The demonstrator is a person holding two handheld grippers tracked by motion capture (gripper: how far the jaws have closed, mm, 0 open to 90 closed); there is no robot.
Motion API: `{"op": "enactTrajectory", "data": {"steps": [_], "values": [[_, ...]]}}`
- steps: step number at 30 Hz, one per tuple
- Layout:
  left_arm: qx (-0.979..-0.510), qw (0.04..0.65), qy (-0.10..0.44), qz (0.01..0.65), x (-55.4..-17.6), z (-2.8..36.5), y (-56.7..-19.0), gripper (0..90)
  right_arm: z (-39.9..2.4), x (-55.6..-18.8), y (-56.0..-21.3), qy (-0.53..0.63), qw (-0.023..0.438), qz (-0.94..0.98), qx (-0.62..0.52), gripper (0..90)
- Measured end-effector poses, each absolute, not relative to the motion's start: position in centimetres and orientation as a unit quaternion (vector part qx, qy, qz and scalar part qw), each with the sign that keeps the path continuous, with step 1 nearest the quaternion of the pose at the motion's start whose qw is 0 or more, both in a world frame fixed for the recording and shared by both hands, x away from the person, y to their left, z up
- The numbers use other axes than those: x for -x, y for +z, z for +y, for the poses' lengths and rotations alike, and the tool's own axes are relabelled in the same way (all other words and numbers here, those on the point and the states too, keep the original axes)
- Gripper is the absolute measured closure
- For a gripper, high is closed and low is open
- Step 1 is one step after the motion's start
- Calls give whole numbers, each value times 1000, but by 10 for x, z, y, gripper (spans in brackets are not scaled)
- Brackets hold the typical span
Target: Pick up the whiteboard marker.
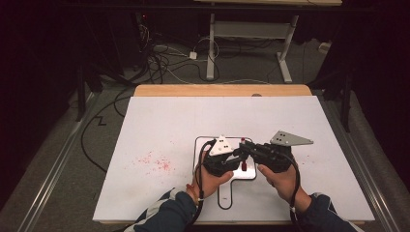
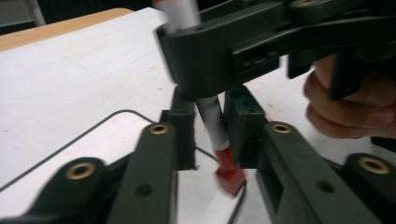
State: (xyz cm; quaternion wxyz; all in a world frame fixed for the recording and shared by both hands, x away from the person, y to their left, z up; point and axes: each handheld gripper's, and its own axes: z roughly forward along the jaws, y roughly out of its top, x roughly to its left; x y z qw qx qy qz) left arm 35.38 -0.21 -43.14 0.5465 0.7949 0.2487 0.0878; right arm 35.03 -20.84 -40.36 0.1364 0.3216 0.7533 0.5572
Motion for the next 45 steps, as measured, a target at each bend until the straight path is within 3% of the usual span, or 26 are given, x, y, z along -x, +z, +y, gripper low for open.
{"op": "enactTrajectory", "data": {"steps": [7,8,11,12,15,22,24,32,45], "values": [[-802,539,100,238,-360,1,-432,785,-207,-349,-403,554,146,753,-322,800],[-803,537,112,233,-363,3,-432,785,-208,-350,-402,553,153,750,-330,660],[-803,535,119,234,-369,10,-432,785,-212,-350,-401,553,160,745,-337,643],[-799,537,128,240,-376,18,-432,785,-221,-350,-398,554,166,740,-344,575],[-794,542,128,244,-383,27,-433,785,-230,-350,-396,548,171,741,-348,536],[-787,534,151,269,-410,53,-436,785,-258,-329,-409,478,237,794,-291,424],[-786,534,152,272,-413,55,-437,785,-265,-321,-414,467,254,801,-275,416],[-784,521,171,291,-434,67,-455,785,-283,-298,-434,436,244,826,-261,400],[-800,492,187,289,-439,74,-465,786,-279,-290,-435,429,263,832,-234,386]]}}
